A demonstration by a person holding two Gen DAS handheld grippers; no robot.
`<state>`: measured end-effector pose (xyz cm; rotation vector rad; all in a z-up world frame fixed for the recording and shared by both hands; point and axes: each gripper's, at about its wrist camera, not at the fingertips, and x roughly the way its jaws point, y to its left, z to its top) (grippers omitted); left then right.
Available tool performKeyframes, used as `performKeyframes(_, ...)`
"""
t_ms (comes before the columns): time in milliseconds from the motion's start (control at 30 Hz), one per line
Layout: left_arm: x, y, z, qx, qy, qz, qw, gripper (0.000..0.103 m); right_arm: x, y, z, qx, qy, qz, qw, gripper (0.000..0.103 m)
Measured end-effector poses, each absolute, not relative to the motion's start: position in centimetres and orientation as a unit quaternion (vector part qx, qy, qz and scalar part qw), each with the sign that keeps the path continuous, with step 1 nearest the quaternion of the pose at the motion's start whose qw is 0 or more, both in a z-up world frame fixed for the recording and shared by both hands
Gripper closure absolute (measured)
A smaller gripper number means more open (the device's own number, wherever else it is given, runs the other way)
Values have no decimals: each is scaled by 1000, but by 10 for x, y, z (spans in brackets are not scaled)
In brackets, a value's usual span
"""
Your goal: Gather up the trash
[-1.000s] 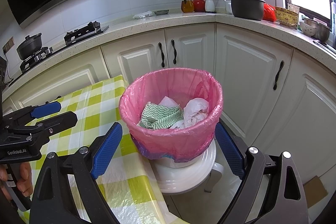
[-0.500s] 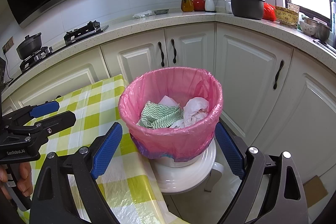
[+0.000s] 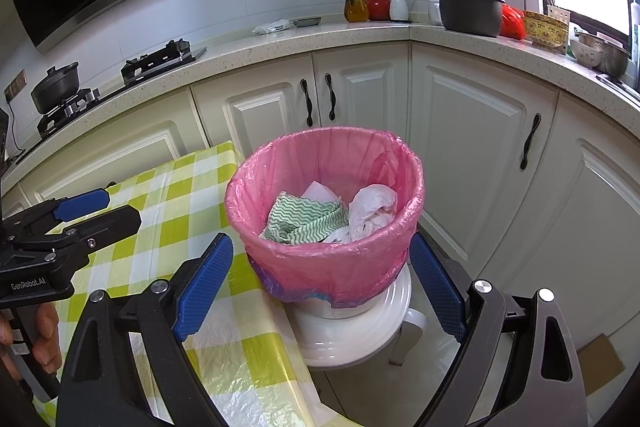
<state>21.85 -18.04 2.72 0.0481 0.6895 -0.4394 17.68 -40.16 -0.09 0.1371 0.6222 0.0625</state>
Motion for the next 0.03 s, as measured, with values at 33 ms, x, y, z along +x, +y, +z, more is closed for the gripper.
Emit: performKeyframes(33,218,-180,27,24,335,-213,917,18,176,-401,-1,67,306,31,949,18)
